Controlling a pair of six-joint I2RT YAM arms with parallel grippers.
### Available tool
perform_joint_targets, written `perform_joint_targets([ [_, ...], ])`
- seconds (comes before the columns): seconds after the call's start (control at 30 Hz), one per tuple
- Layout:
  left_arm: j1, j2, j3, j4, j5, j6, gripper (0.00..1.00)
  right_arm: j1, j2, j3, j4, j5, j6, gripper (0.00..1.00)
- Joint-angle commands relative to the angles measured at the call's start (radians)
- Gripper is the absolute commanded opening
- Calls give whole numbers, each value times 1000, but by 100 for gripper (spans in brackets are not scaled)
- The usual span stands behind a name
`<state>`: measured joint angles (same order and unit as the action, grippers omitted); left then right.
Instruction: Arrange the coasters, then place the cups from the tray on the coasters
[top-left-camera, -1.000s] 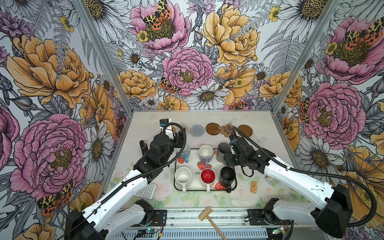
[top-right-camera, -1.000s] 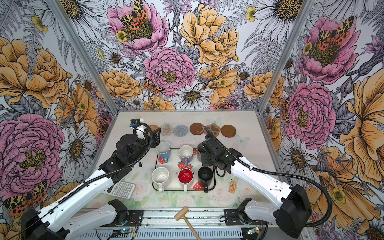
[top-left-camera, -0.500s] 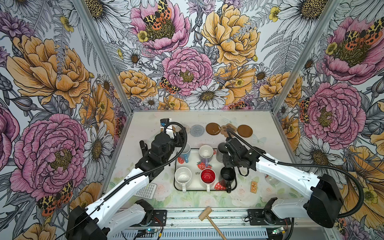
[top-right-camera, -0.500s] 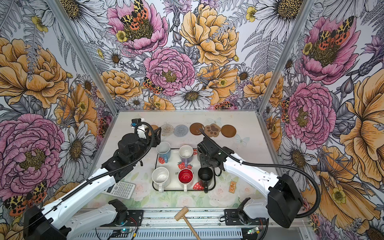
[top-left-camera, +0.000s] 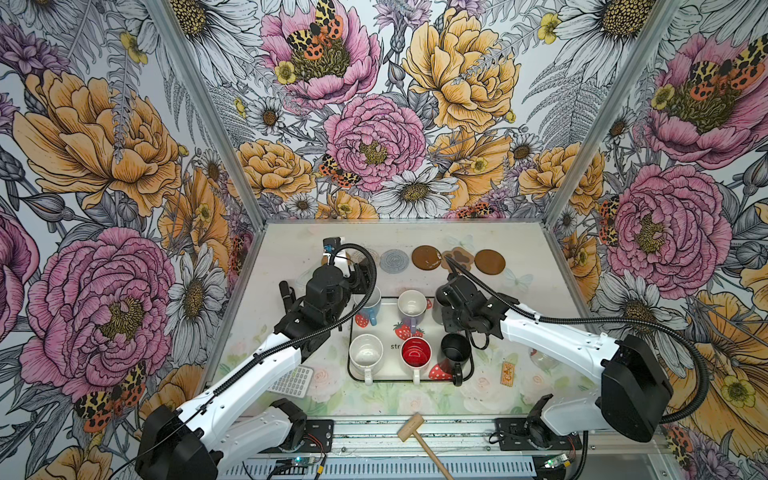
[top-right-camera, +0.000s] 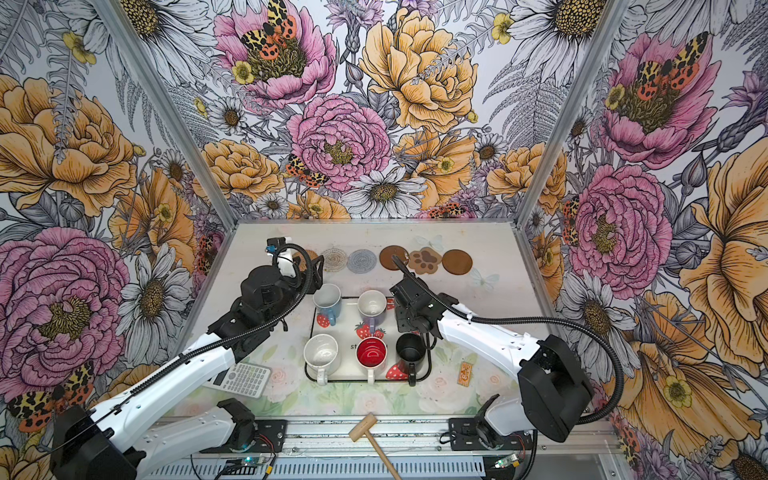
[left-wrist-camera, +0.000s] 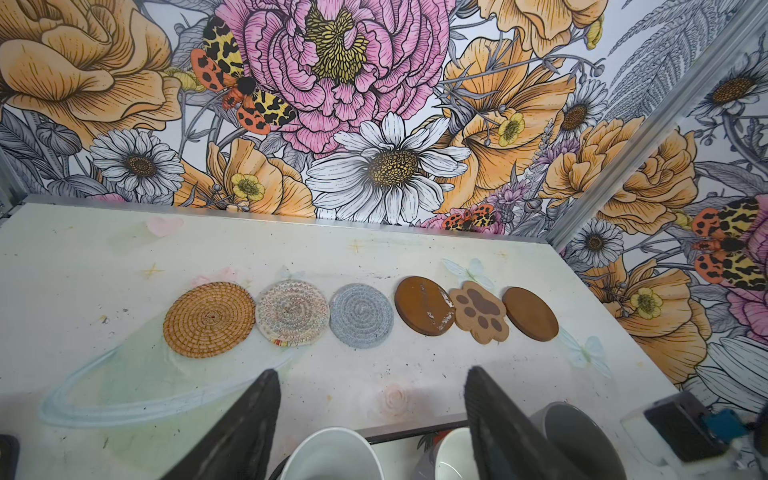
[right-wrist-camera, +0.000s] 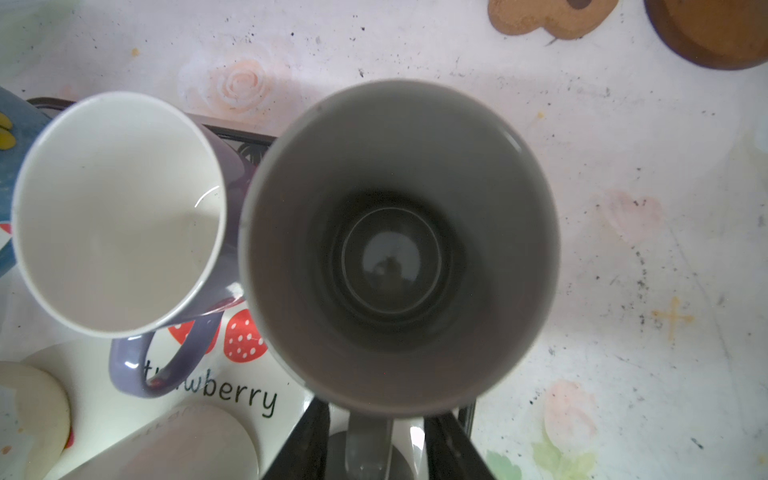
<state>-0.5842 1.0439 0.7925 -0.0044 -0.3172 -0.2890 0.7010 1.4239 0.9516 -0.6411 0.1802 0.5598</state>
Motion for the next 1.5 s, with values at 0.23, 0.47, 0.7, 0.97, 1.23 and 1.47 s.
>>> perform_joint_targets([
  [0.23, 17, 16, -10, 25, 27, 0, 72, 2, 56, -3, 65, 43, 19, 34],
  [0.47, 21, 10, -15, 25, 24, -5, 72, 0, 69, -5, 83, 50, 29, 22],
  [0.7, 24, 18, -13, 24, 30, -7, 72, 2, 75, -4, 91, 56, 31, 0],
  [0.97, 28, 18, -13, 18, 30, -6, 72, 2, 24, 5, 91, 68, 23, 0],
  [1.23, 35, 17, -15, 12, 30, -8, 72, 2, -6, 20, 90, 90, 14, 0],
  [1.47, 47, 15, -14, -12, 21, -12, 72, -10, -29, 63, 88, 74, -26, 0],
])
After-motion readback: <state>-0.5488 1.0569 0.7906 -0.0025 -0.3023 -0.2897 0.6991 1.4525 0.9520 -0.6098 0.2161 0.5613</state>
